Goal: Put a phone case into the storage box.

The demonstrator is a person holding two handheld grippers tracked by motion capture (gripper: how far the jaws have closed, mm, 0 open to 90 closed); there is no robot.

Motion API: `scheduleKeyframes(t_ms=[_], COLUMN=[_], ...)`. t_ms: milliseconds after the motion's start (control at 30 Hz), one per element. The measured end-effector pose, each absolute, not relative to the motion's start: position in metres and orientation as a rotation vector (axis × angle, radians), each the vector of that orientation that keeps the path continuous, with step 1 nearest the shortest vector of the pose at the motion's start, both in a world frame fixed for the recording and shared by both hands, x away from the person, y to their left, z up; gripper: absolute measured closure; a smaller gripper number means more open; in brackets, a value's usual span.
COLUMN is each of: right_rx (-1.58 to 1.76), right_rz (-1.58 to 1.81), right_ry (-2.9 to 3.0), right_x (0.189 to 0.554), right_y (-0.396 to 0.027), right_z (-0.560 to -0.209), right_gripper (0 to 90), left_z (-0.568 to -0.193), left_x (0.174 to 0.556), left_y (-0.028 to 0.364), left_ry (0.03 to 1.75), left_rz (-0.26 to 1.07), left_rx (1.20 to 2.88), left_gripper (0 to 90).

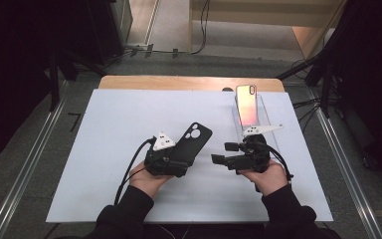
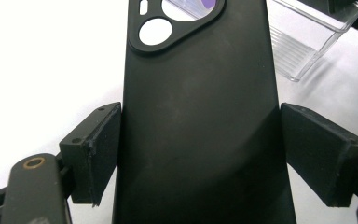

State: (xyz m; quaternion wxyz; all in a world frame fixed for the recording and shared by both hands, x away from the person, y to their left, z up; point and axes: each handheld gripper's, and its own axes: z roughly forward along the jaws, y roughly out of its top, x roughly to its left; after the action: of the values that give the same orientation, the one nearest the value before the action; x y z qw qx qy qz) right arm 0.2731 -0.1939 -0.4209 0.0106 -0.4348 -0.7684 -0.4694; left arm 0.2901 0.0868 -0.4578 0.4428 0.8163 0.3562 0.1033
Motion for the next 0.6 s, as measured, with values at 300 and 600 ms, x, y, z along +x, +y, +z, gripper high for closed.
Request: scheduleKeyframes(t_ms=[300, 600], right_rx=[-1.398, -1.417], right_rz=[-1.473, -1.49], right_ry=[-2.365, -2.347], right_x=[0.285, 0.294], right_y=[-0.19, -0.181], right_z=[-0.421, -0.421], right_gripper=[18.8, 19.2], left_z=[-0.464, -0.474], left_x=[0.276, 0.268], left_y=[0.085, 0.08], left_ry=[0.889, 0.883], left_rz=[0.307, 0.304], left_rx=[1.937, 1.887], left_gripper=[17.0, 16.8])
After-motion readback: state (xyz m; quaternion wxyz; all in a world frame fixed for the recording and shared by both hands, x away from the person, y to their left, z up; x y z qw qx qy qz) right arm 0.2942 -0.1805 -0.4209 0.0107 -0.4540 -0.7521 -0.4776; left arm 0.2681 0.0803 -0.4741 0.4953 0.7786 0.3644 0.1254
